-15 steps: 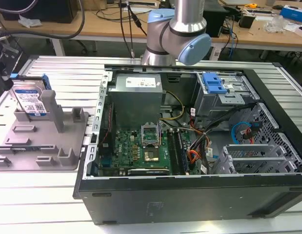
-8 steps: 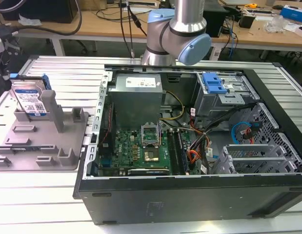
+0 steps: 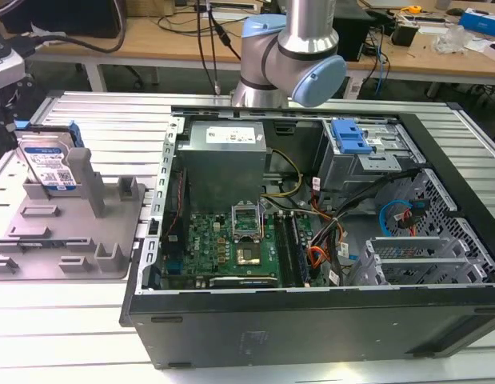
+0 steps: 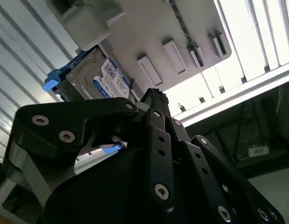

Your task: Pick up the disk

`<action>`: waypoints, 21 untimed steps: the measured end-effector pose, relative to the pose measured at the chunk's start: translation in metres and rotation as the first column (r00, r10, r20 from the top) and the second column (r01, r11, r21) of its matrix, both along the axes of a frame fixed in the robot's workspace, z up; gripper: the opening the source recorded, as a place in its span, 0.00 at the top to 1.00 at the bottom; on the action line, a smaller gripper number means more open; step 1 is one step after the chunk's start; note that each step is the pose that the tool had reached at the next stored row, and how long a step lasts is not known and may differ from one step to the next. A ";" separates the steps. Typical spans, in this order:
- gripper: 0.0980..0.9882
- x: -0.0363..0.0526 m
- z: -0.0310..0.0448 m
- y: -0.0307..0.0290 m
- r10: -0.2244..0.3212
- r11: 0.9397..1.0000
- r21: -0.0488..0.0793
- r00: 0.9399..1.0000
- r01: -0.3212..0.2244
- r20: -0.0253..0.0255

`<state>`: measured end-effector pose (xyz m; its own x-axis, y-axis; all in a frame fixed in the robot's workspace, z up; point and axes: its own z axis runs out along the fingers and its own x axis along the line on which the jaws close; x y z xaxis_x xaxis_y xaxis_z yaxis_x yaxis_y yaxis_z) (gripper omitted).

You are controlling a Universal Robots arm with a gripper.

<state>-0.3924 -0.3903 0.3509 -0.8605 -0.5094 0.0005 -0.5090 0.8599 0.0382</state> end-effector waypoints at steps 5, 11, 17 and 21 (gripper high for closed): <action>0.99 0.0000 -0.0010 0.0000 0.125 0.992 0.000 0.992 -0.125 0.000; 0.99 0.0000 -0.0022 0.0000 0.267 0.964 0.000 0.964 -0.267 0.000; 0.99 0.0000 -0.0036 0.0000 0.426 0.905 0.000 0.905 -0.426 0.000; 0.99 0.0000 -0.0043 0.0000 0.501 0.866 0.000 0.866 -0.501 0.000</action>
